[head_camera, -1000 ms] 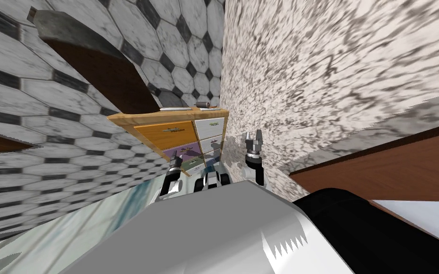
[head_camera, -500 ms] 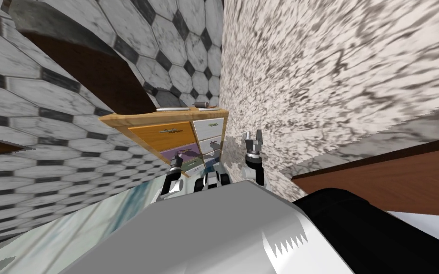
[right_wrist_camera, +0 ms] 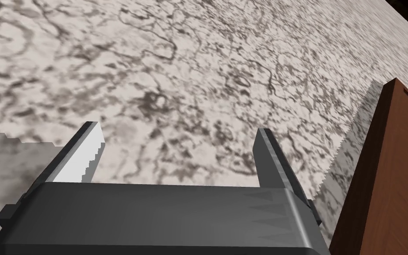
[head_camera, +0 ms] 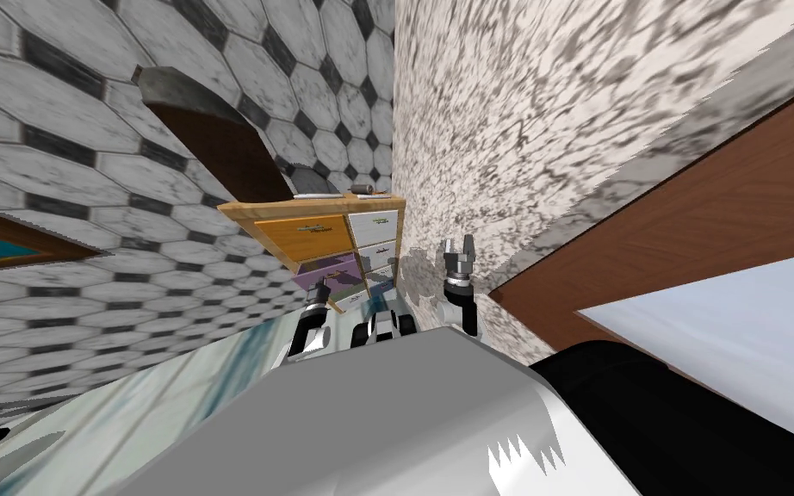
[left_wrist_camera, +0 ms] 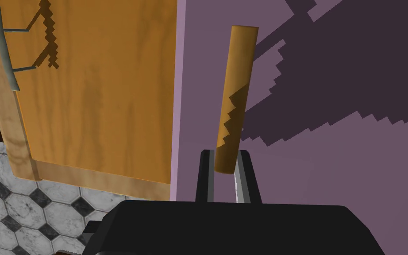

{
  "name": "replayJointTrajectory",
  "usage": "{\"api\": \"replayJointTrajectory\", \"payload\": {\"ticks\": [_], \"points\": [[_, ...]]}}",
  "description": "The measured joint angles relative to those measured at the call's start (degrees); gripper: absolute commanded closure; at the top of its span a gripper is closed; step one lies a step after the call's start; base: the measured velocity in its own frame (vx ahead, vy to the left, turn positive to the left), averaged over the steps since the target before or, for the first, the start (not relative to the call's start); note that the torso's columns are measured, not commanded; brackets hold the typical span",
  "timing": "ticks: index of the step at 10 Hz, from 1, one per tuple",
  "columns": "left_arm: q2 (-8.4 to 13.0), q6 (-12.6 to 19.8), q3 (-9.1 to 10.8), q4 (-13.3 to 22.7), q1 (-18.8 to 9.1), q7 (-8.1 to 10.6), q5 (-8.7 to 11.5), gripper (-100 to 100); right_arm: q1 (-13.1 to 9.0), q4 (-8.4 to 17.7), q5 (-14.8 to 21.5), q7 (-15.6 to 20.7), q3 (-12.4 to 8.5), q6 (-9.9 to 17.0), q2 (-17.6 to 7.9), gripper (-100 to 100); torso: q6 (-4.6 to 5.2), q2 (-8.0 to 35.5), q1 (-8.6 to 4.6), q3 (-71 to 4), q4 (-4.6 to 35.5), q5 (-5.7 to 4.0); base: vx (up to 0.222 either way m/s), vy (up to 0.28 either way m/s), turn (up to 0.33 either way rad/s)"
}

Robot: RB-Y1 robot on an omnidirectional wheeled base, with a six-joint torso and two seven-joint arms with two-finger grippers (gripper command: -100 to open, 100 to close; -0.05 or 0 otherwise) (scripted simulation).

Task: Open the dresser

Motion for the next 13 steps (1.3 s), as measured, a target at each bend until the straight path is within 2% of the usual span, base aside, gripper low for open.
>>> {"api": "replayJointTrajectory", "payload": {"ticks": [2, 3, 7, 13], "points": [[0.00, -0.04, -0.29, -0.86, 0.58, 0.00, -0.09, 100, -0.01, 0.00, 0.00, 0.00, 0.00, 0.00, 0.00, 0, 0.02, 0.42, -0.11, 0.25, -0.08, 0.10, -0.206, -0.049, 0.013], [0.05, -0.07, -0.44, -1.02, 0.71, 0.04, -0.12, -100, -0.02, 0.00, 0.00, 0.00, 0.01, 0.00, 0.01, 0, 0.00, 0.52, -0.07, 0.34, -0.09, 0.15, -0.109, -0.041, -0.004], [0.76, 3.75, -0.10, -5.90, 1.78, 0.57, 0.16, -100, 0.02, -0.01, 0.00, 0.00, -0.01, -0.01, -0.01, 0, 0.01, 0.11, -0.12, 0.04, -0.05, 0.01, 0.027, -0.002, -0.002], [1.49, 11.24, 0.28, -14.74, 3.87, 1.13, 0.47, -100, 0.01, 0.00, 0.00, 0.00, -0.01, 0.00, 0.00, 0, -0.02, 0.54, -0.26, 0.27, 0.23, -0.15, -0.002, -0.011, -0.004]]}}
